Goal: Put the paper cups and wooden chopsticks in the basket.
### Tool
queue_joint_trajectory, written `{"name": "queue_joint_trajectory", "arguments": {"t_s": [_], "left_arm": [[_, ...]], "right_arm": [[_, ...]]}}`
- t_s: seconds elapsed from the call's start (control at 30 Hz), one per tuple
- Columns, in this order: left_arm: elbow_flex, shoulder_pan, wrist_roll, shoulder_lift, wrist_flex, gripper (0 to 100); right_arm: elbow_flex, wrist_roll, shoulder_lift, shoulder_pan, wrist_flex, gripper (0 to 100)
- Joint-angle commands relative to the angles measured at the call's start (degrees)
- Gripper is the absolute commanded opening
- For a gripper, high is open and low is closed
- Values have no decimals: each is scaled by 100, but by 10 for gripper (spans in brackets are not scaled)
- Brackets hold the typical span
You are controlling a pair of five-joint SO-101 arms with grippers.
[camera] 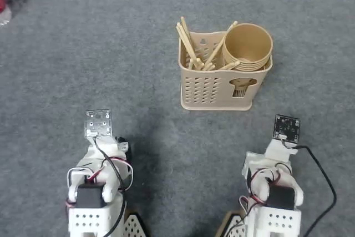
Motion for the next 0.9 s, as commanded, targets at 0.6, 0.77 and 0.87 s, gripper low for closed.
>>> {"name": "queue_joint_trajectory", "arguments": {"t_s": [0.6, 0.77, 0.87], "left_arm": [[-22, 0, 62, -88, 35, 34], [-22, 0, 62, -88, 35, 34], [-22, 0, 62, -88, 35, 34]], "right_arm": [[105, 1160, -75, -321, -4, 6], [105, 1169, -75, -286, -4, 6], [105, 1169, -75, -286, -4, 6]]}}
